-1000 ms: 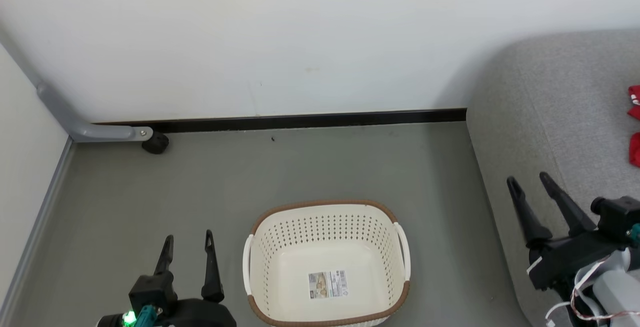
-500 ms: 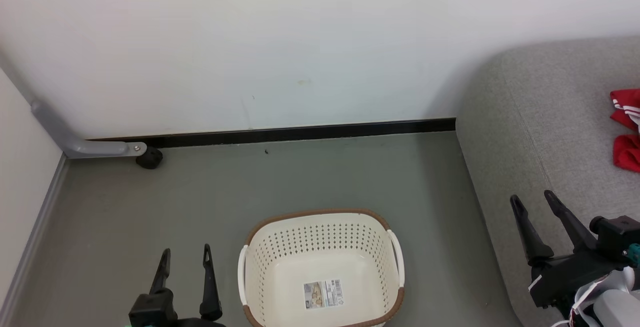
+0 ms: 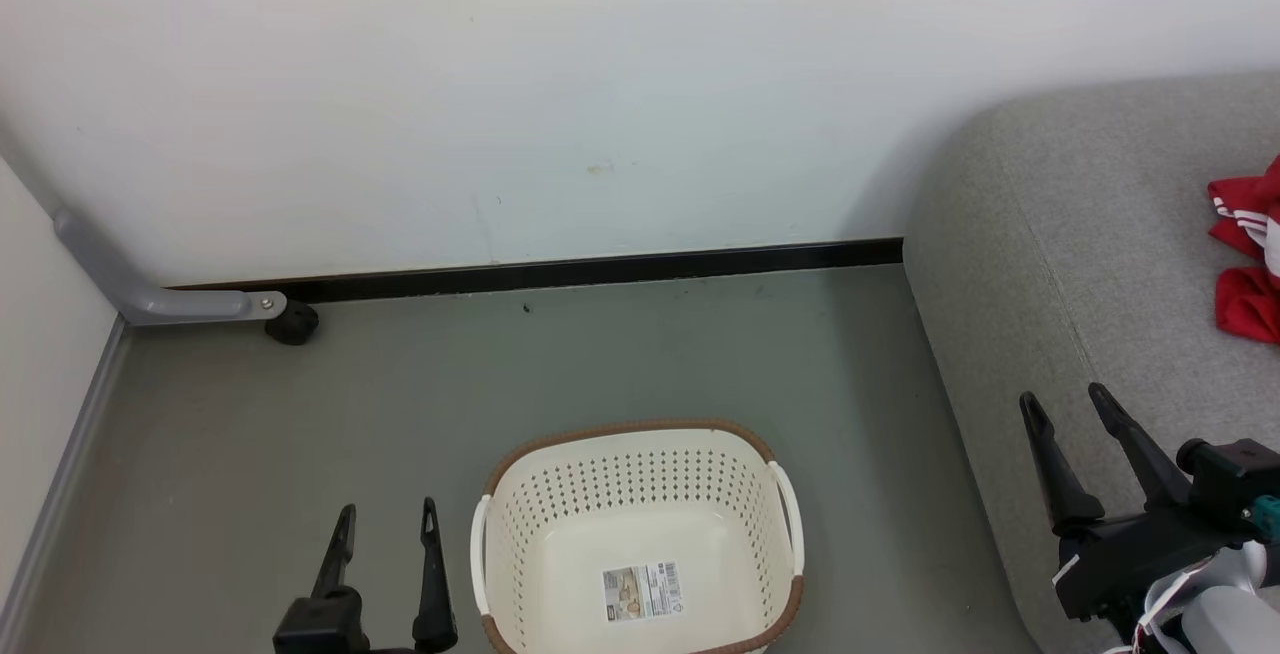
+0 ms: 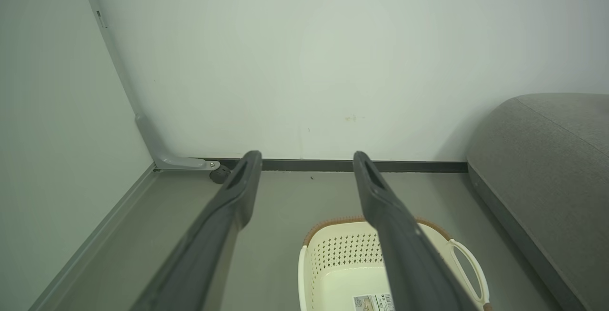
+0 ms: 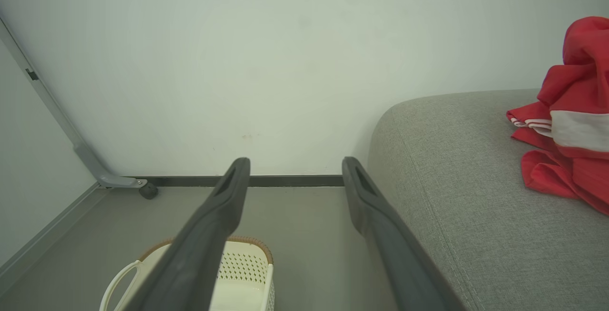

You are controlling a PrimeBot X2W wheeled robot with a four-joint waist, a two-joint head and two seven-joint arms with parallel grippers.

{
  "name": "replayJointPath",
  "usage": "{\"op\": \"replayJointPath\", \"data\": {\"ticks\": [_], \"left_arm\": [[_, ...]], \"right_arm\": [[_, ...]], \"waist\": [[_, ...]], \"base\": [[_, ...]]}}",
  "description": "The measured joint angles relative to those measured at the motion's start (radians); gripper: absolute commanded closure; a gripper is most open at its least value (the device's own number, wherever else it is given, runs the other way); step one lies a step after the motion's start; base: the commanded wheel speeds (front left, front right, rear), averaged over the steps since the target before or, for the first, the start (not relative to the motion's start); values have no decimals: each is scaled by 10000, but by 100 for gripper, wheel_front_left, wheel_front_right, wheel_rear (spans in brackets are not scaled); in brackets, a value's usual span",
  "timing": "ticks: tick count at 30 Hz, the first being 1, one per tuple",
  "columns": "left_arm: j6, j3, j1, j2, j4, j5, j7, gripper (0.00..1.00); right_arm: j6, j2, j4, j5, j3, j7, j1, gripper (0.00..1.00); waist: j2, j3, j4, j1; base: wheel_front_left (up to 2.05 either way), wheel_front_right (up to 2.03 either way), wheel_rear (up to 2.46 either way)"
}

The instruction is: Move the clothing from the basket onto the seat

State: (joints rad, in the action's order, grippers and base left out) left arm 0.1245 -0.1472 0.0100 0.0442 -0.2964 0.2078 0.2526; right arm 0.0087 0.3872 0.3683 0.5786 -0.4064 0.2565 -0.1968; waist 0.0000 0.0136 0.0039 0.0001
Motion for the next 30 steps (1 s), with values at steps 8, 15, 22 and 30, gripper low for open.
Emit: {"op": "replayJointPath", "data": {"ticks": [8,15,22,30], "left_arm": [[-12,-165,178,-33,-366,-82,-15,100],[-115,-52,255,-46,-481,395,-140,100],[-293,121,230,-48,-500,1392,-420,100],[-474,303,184,-50,-491,2692,-748,100]], "right_arm": [[2,-347,362,-71,-86,-10,393,100],[17,-579,437,397,198,-188,626,100],[100,-802,393,1114,589,-499,626,100],[182,-1030,334,1919,1051,-809,626,100]], "waist": [[0,-2,-3,0],[0,-10,-11,0],[0,-18,-16,1],[0,-28,-17,1]], "base": [[0,0,0],[0,0,0],[0,0,0],[0,0,0]]}}
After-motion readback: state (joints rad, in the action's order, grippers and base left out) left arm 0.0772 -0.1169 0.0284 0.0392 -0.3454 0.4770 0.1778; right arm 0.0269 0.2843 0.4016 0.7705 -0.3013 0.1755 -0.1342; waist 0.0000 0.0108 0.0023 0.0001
